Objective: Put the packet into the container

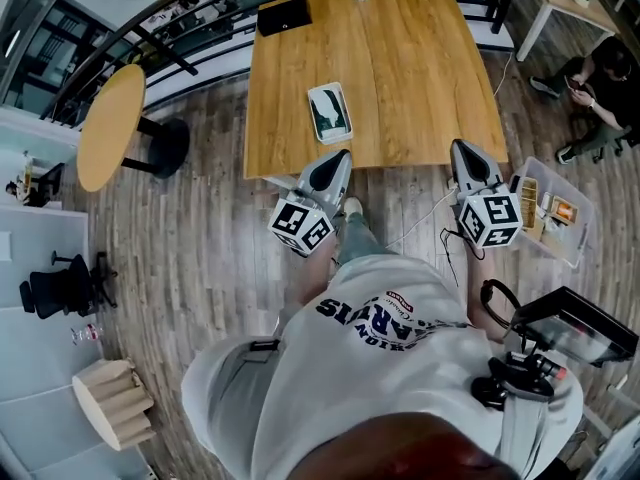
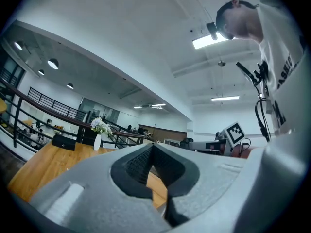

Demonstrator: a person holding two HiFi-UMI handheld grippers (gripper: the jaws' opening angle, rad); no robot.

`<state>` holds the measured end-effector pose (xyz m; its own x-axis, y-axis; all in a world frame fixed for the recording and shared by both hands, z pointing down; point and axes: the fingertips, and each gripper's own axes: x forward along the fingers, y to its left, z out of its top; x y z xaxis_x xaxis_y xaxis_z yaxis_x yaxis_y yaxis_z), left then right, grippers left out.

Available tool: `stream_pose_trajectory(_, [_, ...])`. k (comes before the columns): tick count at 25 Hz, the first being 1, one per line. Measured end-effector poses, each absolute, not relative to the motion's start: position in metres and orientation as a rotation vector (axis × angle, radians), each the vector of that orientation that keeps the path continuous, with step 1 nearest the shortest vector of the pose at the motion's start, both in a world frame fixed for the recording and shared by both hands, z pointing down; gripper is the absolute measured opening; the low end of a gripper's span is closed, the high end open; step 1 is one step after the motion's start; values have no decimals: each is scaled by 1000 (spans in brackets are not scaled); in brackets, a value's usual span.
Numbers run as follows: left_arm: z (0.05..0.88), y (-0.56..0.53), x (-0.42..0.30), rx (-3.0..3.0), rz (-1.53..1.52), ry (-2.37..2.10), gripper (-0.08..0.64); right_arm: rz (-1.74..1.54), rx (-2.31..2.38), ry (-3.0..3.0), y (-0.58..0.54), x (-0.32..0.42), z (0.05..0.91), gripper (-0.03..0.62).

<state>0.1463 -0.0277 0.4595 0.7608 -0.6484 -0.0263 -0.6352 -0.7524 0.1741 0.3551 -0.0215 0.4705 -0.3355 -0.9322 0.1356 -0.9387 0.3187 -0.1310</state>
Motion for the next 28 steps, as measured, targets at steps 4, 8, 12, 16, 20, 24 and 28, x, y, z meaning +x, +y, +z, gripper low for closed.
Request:
stream_pose_trajectory(4, [469, 13, 153, 2807, -78, -1035, -3, 301, 1799, -2521, 15, 365, 482, 8])
stream_pose_trajectory(8, [466, 39, 138, 2804, -20, -1123, -3, 329, 1791, -2544, 47, 368, 492, 8])
stream_pose_trajectory(12, [456, 67, 130, 2809, 10, -1195, -3, 369, 1773, -2576, 69, 369, 502, 8])
stream_pose_trajectory(16, [458, 98, 122, 2792, 36, -1229, -3, 386, 1708, -2640, 81, 351, 509, 8])
stream_pose_trajectory(20, [470, 141, 105, 2739, 17, -1256, -3, 364, 1614, -2669, 106, 321, 514, 8])
stream_pose_trajectory(24, [481, 168, 95, 2710, 42, -1270, -3, 364, 1553, -2679, 119, 300, 519, 8])
stream_pose_trajectory(28, [474, 171, 93, 2724, -2, -1239, -3, 316, 1534, -2672, 122, 285, 506, 8])
